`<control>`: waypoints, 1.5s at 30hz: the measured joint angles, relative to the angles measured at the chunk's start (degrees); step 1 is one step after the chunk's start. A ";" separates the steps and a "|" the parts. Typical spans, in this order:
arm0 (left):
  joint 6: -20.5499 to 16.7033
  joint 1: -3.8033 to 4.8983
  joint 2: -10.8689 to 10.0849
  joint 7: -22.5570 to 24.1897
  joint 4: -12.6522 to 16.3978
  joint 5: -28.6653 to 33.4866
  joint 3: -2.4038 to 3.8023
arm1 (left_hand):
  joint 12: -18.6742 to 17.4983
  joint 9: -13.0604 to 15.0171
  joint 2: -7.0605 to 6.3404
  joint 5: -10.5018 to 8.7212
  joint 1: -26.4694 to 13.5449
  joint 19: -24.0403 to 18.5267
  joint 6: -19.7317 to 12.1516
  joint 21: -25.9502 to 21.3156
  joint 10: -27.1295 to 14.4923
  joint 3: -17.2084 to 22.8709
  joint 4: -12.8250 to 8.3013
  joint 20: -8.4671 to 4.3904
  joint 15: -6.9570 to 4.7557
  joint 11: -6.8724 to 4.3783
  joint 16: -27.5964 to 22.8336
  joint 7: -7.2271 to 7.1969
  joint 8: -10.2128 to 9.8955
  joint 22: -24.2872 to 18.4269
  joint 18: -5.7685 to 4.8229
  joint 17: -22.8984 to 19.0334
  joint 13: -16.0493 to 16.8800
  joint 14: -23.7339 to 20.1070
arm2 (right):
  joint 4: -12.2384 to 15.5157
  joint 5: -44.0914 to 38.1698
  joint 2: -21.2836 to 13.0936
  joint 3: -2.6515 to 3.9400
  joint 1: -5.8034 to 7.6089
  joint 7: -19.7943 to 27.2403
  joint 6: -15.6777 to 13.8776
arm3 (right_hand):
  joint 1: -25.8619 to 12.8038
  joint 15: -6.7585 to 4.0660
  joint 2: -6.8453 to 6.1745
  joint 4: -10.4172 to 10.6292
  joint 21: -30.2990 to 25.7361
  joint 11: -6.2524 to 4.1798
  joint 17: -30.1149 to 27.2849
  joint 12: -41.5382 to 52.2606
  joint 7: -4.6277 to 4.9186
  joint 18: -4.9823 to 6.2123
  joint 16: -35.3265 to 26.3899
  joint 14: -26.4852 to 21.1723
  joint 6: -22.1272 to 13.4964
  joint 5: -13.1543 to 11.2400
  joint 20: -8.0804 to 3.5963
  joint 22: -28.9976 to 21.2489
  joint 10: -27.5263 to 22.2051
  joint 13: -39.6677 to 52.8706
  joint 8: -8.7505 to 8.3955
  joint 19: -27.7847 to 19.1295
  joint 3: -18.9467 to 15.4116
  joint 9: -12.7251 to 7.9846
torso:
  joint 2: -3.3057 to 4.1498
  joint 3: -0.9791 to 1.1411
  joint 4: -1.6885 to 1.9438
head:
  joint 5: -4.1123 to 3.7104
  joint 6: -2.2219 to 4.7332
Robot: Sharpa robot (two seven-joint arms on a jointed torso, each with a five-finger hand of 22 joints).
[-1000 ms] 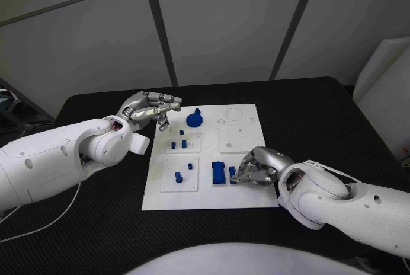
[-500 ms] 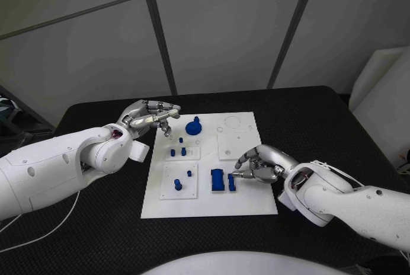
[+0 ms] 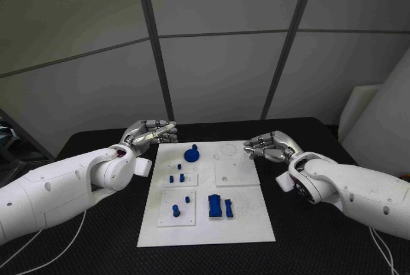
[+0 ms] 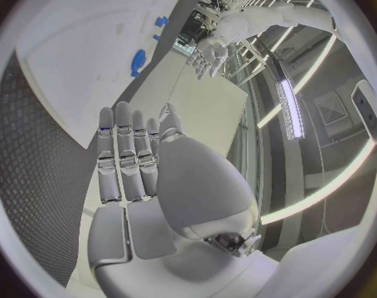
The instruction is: Assemble the parts on the task board
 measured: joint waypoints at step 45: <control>-30.57 -1.44 2.62 5.61 15.21 4.33 -2.63 | -15.80 -3.87 7.04 -8.08 -56.95 -42.22 -39.64 -12.36 -43.19 -16.56 -7.53 -7.91 -5.10 -7.01 -24.81 -9.70 -10.12 -35.88 3.91 -15.85 -5.40 -41.76 | 12.56 31.81 -0.27 -2.81 1.18 14.65 -18.07 | -64.86 -4.15 -4.47 -12.87 -22.32 -6.31 -25.95 -8.46 -9.20 -6.38 -16.22 -45.93 -39.66 -10.79 -8.39 -19.52 -44.81 -20.36 -4.35 -34.47 10.58 -15.12 | -2.66 -0.53 4.67 | -0.91 3.68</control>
